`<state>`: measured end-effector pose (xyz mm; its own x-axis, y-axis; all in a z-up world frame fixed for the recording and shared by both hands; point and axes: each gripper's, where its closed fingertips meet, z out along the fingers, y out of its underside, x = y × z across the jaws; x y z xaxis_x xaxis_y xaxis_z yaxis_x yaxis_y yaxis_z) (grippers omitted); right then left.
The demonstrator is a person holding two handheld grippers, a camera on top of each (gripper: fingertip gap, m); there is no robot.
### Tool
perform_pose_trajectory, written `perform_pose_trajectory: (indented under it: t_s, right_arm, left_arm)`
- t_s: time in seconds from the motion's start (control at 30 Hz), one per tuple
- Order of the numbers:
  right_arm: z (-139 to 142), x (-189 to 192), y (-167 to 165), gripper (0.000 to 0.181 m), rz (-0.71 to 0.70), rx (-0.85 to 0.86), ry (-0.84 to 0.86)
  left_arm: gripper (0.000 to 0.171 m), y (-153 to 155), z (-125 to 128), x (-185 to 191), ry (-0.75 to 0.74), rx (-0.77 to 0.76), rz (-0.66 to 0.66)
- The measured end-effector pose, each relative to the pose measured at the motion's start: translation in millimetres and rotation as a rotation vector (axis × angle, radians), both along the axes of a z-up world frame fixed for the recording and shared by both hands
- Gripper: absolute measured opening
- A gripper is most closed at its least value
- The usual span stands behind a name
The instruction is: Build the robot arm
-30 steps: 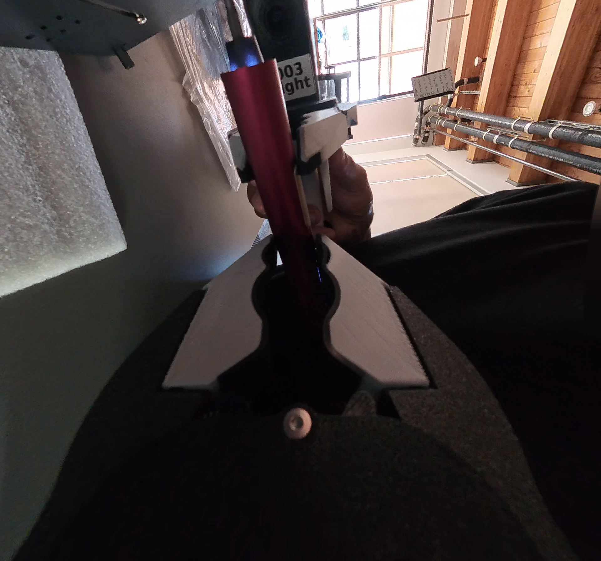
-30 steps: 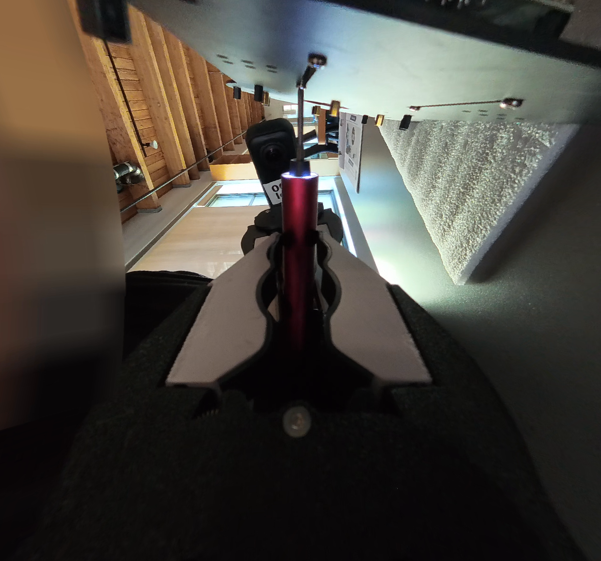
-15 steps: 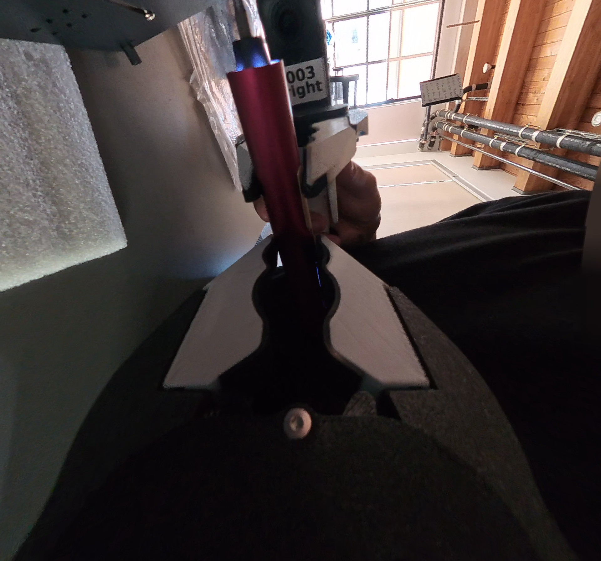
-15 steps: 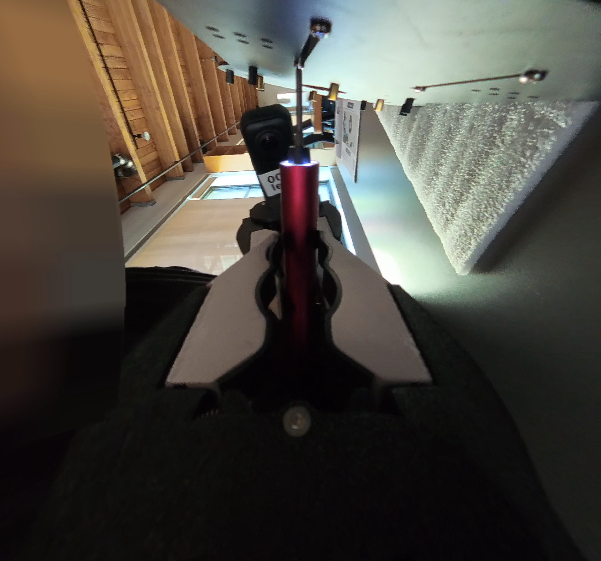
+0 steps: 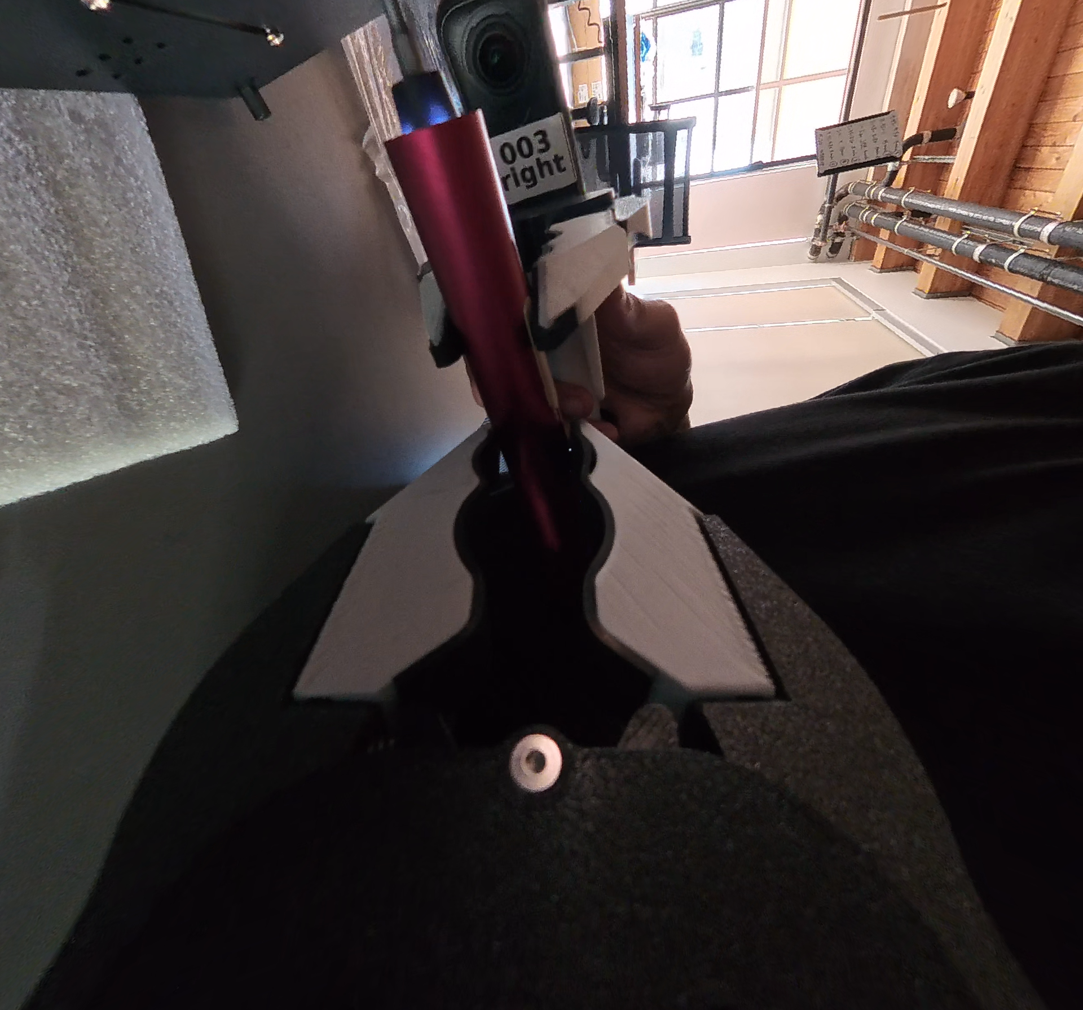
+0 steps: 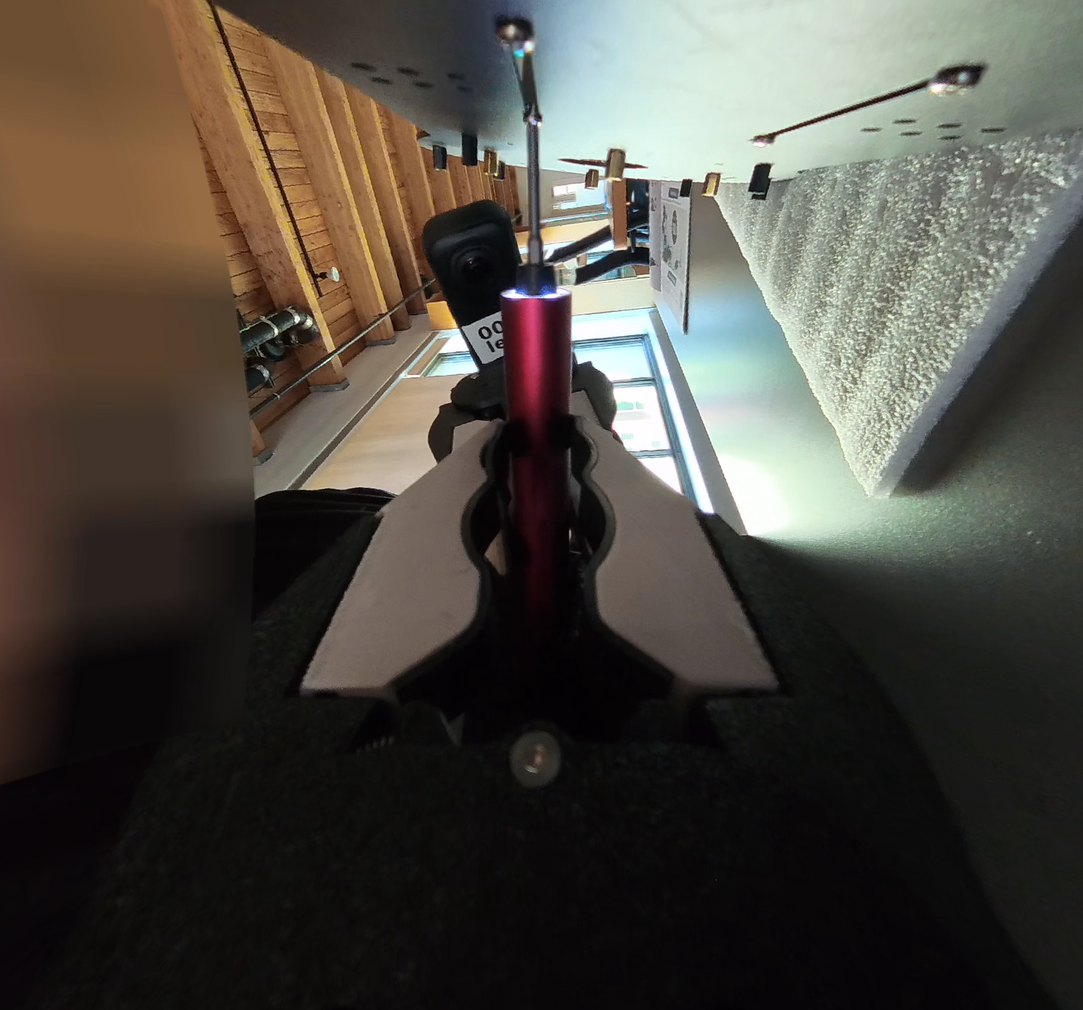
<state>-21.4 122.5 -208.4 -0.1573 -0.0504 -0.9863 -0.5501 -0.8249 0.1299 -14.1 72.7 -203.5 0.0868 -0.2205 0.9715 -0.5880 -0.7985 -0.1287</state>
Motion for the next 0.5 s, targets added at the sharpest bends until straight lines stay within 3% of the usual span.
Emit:
perform_pose_trajectory:
  t_s: [0.5]
  right_arm:
    - [-0.3,-0.7,-1.4,0.018,0.008,0.012,0.02]
  left_arm:
    - [0.023,-1.3,-1.0,0.5,0.007,-0.016,-0.006]
